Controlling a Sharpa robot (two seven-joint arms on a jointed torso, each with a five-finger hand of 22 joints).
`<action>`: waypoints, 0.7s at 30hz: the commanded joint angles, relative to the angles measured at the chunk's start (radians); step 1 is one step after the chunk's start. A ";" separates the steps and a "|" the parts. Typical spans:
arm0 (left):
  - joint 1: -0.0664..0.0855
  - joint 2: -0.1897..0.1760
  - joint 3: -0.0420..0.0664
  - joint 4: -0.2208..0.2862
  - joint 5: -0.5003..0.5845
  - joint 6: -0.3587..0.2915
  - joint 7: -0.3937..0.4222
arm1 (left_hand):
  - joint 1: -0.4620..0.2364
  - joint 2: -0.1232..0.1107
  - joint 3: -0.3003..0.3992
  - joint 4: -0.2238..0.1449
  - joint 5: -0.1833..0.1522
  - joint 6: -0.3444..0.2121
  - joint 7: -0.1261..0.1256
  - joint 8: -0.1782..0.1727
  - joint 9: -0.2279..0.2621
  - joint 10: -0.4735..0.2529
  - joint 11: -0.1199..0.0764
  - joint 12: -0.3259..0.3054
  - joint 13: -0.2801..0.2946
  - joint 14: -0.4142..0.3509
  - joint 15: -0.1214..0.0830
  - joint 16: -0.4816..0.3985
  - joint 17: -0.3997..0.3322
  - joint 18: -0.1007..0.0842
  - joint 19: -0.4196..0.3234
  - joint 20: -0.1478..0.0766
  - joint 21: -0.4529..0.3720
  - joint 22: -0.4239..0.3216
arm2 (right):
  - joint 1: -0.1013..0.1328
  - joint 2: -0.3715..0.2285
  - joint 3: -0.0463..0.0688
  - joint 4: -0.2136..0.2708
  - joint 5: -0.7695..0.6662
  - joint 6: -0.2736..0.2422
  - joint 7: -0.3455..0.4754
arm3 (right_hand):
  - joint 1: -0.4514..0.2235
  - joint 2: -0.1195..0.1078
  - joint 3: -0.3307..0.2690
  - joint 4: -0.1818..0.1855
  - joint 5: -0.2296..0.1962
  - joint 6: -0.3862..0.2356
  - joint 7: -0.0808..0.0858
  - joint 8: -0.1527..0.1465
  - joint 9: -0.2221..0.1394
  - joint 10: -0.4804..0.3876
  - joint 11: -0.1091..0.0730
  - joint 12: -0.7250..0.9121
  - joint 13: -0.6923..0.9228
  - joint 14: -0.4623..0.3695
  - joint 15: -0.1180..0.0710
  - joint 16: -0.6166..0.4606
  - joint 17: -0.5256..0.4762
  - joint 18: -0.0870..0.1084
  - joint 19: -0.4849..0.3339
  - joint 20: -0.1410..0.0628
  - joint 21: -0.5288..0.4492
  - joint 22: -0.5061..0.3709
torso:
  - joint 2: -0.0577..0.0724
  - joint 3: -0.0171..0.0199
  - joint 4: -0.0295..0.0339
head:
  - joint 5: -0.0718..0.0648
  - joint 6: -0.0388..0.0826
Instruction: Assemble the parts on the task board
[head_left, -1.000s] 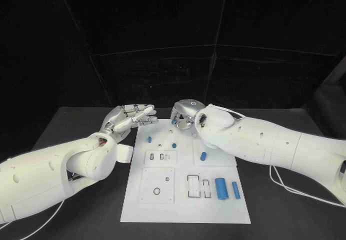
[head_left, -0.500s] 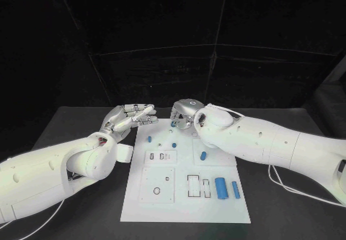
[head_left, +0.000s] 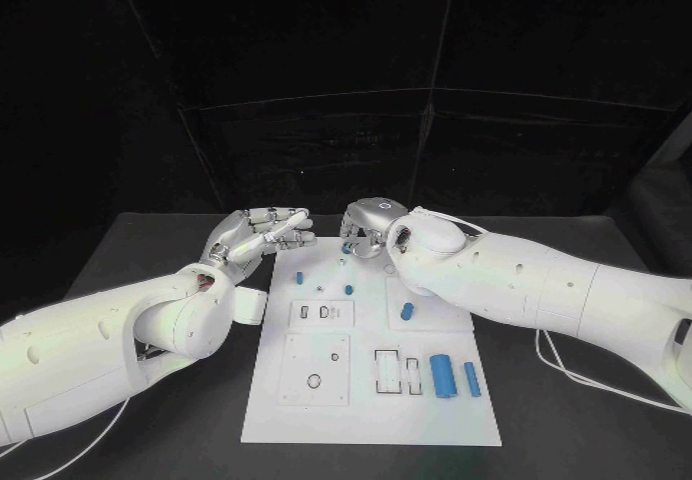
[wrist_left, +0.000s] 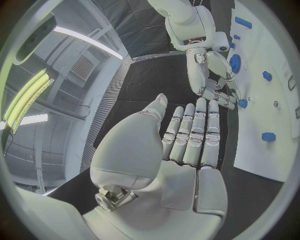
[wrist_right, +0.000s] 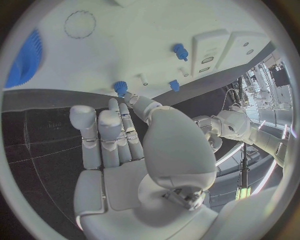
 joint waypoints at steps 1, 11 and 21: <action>0.002 0.001 0.001 0.001 0.000 0.012 0.005 | -0.001 0.008 0.001 -0.006 0.004 -0.001 0.007 -0.004 -0.001 0.005 0.005 -0.004 -0.001 0.007 0.002 -0.004 0.001 0.013 0.009 -0.002 -0.003 -0.001 | 0.002 -0.004 0.001 0.003 -0.006 -0.017 0.001 | -0.002 -0.015 -0.001 0.010 0.004 -0.020 0.004 -0.006 -0.002 -0.020 0.004 -0.006 -0.002 -0.006 0.010 -0.006 -0.014 -0.009 -0.010 0.005 -0.002 -0.011 | 0.000 0.0000 -0.0007 | 0.001 0.001; 0.002 -0.008 0.001 -0.004 0.000 0.011 0.005 | -0.001 0.008 0.001 -0.006 0.004 -0.001 0.007 -0.004 -0.001 0.005 0.005 -0.004 -0.001 0.007 0.002 -0.004 0.001 0.013 0.009 -0.002 -0.003 -0.001 | 0.003 -0.105 0.001 0.098 0.037 -0.099 0.010 | -0.017 -0.033 -0.016 0.024 0.001 -0.045 0.005 -0.002 0.000 -0.024 0.006 0.005 0.002 -0.011 0.014 -0.012 -0.027 -0.006 -0.017 0.011 -0.006 -0.019 | -0.002 0.0008 -0.0045 | 0.000 0.010; 0.002 -0.016 0.001 -0.003 0.000 0.009 0.006 | -0.001 0.008 0.001 -0.006 0.004 -0.001 0.007 -0.004 -0.001 0.005 0.005 -0.004 -0.001 0.007 0.002 -0.004 0.001 0.013 0.009 -0.002 -0.003 -0.001 | 0.020 -0.257 0.001 0.205 0.175 0.020 -0.020 | -0.122 -0.074 -0.312 0.164 0.071 -0.063 -0.042 0.007 0.005 0.238 -0.056 0.204 0.148 0.018 -0.033 0.090 0.085 -0.022 0.038 -0.034 0.041 0.063 | -0.007 0.0048 -0.0179 | 0.000 0.019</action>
